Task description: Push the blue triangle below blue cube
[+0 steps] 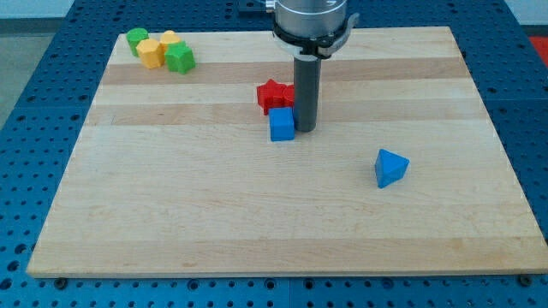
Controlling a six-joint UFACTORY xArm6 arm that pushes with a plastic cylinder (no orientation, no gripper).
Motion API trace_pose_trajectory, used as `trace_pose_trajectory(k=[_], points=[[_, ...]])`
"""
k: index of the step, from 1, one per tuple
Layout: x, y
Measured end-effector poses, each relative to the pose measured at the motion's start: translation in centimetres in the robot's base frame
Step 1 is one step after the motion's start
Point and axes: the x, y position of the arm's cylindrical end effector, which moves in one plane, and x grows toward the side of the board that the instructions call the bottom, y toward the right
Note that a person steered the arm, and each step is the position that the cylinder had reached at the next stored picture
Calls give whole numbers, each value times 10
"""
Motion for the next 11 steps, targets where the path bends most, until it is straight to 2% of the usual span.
trace_pose_trajectory(k=[1,3,4,5,6,8,11], points=[[15,31],[21,135],[49,169],[90,172],[110,151],[109,102],[82,118]])
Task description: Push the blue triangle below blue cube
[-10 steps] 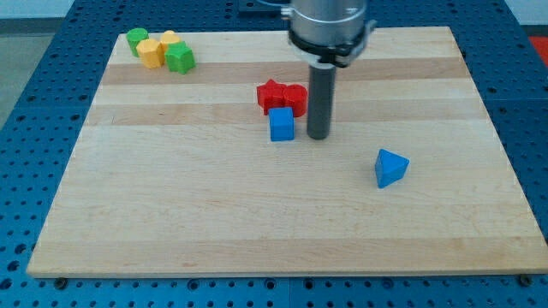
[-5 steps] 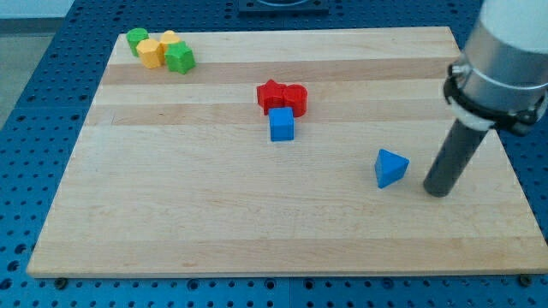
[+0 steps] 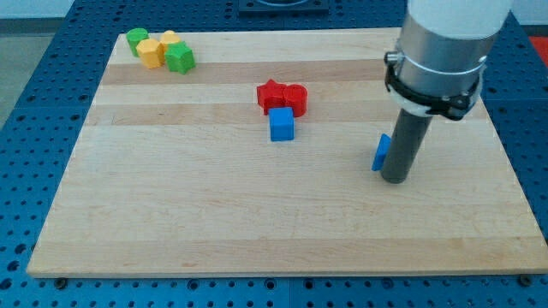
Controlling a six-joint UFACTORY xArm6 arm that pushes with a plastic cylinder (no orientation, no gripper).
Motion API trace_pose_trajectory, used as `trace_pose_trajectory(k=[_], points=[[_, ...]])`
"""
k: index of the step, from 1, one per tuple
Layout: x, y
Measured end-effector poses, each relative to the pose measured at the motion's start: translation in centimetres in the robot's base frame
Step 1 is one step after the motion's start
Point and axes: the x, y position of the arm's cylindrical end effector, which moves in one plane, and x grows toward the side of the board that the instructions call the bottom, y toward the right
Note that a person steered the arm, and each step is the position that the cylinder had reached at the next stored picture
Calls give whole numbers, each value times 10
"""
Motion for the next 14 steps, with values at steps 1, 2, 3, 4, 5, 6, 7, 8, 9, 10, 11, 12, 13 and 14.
trace_pose_trajectory(k=[1,2,3,4,5,6,7,8,9,10,11,12,13,14], points=[[-10,22],[-21,30],[-23,19],[-23,-4],[-25,-19],[-30,-31],[-29,-58],[-27,-79],[-27,-90],[-29,-100],[-39,-114],[-52,-126],[-58,-129],[-59,-106]])
